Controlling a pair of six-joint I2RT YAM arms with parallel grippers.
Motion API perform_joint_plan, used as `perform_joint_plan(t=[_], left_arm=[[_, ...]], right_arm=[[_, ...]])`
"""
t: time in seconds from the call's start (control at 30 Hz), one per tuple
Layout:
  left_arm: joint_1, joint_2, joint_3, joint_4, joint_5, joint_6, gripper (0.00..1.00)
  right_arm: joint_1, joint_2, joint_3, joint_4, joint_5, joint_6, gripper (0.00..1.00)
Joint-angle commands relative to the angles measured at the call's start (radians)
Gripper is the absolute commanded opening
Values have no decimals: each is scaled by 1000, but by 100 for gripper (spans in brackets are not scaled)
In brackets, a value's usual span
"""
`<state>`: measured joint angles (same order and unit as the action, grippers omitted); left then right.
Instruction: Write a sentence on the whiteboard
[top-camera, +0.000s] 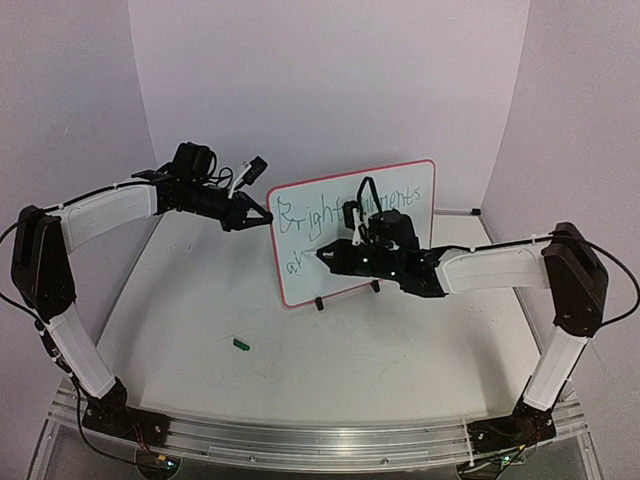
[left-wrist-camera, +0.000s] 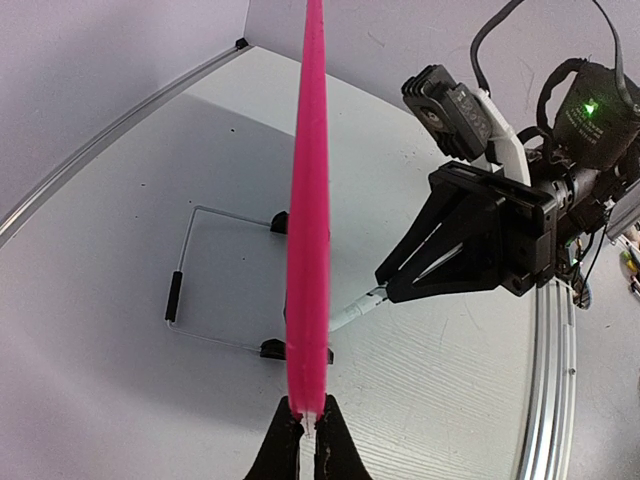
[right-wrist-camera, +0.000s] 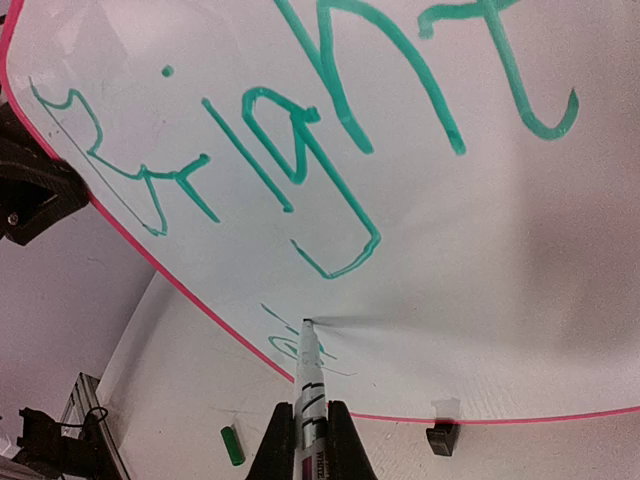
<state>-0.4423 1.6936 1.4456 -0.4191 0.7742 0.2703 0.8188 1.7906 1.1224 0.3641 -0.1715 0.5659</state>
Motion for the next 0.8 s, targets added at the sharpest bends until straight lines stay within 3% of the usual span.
perform_joint_plan(t=[0.0,0.77], left_arm=[[-24,21,17,-76,13,15,0],[-24,19,18,-75,13,14,0]], right_arm=[[-3,-41,-13,47,42,8,0],[-5,-16,-69,47,42,22,0]])
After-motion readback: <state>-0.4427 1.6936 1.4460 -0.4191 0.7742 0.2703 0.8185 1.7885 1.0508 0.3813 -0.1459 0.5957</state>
